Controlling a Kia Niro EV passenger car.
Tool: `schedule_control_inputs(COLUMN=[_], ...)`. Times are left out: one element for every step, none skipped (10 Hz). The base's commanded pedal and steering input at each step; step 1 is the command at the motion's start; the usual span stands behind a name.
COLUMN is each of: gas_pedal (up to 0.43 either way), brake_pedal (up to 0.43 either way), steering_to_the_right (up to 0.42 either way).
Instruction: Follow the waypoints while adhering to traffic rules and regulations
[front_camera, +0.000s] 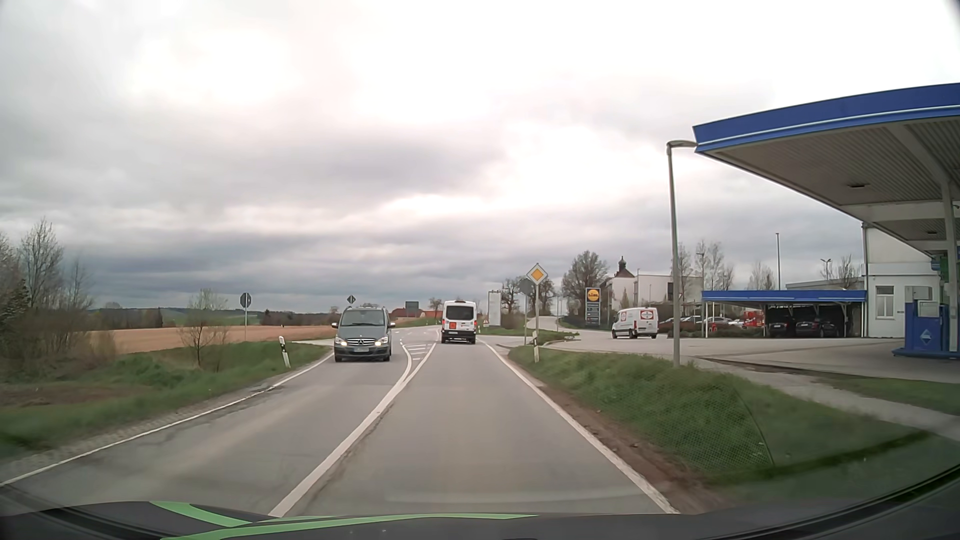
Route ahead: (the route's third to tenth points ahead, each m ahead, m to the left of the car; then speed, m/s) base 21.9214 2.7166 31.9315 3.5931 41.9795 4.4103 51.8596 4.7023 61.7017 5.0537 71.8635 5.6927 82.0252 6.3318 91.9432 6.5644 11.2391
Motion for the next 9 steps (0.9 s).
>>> schedule_control_inputs(gas_pedal=[0.098, 0.087, 0.079, 0.079, 0.079, 0.079, 0.079, 0.079, 0.079], brake_pedal=[0.0, 0.0, 0.0, 0.0, 0.0, 0.0, 0.0, 0.0, 0.0], steering_to_the_right=[-0.01, -0.008, -0.007, -0.007, -0.007, -0.007, -0.007, -0.007, -0.008])
